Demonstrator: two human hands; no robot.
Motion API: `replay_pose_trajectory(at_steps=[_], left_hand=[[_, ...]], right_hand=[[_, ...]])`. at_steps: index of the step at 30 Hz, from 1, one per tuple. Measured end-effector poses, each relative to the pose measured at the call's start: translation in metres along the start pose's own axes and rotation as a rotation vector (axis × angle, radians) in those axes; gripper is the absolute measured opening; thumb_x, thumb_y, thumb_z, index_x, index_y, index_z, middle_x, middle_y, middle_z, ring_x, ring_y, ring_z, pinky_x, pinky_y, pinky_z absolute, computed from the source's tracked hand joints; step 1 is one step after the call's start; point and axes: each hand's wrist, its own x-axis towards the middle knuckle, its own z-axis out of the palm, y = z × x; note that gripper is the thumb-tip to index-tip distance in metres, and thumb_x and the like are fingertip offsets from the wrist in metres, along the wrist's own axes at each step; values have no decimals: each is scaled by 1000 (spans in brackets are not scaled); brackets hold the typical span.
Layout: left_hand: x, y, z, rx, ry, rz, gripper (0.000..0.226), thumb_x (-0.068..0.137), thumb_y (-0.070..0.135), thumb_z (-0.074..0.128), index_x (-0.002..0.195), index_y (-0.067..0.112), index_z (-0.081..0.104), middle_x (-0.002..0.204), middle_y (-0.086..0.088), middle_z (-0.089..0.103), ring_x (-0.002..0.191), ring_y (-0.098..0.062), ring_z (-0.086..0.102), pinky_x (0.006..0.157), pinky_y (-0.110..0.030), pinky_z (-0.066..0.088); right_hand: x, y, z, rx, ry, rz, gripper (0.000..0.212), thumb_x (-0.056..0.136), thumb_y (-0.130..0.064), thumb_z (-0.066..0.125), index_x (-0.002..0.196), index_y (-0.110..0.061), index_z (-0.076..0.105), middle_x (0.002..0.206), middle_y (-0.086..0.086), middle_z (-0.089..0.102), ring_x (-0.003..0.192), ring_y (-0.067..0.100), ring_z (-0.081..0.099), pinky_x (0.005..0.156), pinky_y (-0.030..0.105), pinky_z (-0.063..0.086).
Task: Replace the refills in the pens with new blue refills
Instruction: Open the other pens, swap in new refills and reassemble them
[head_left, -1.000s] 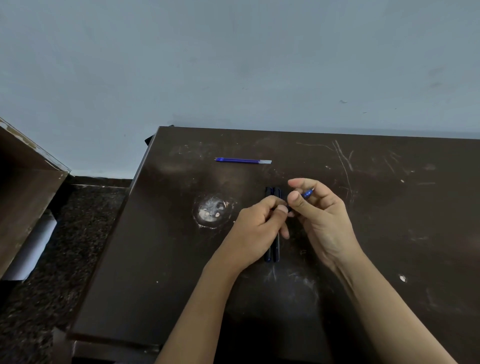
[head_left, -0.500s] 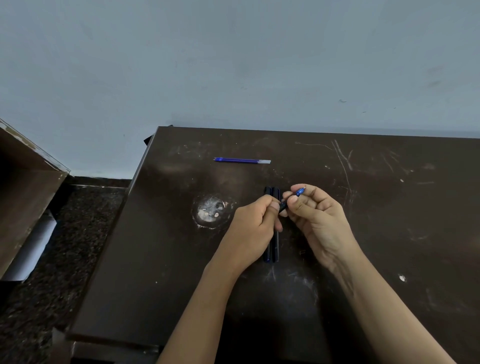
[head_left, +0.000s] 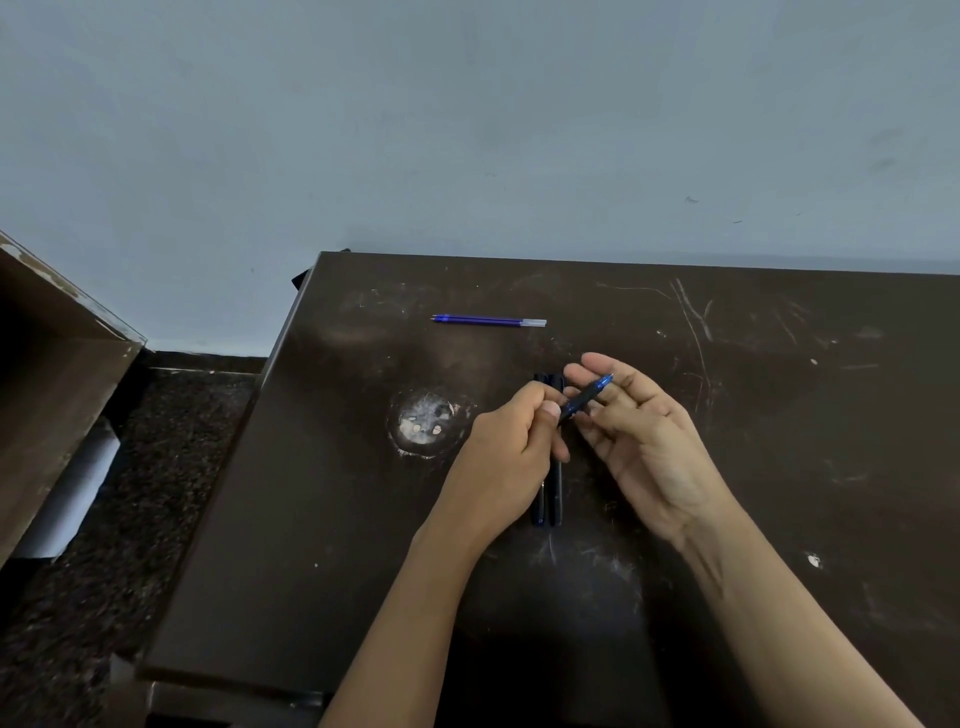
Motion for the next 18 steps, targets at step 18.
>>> replay_pose_trajectory(at_steps=[18], left_hand=[[1,0,4,32,-40,10,18,101,29,35,106,28,52,72,6,64,50,0,47,53,-13,40]], right_hand=[[1,1,-5,-84,45,-43,26,86,8,54,101,-10,64,80,1,69,76,9,65,74,22,54]])
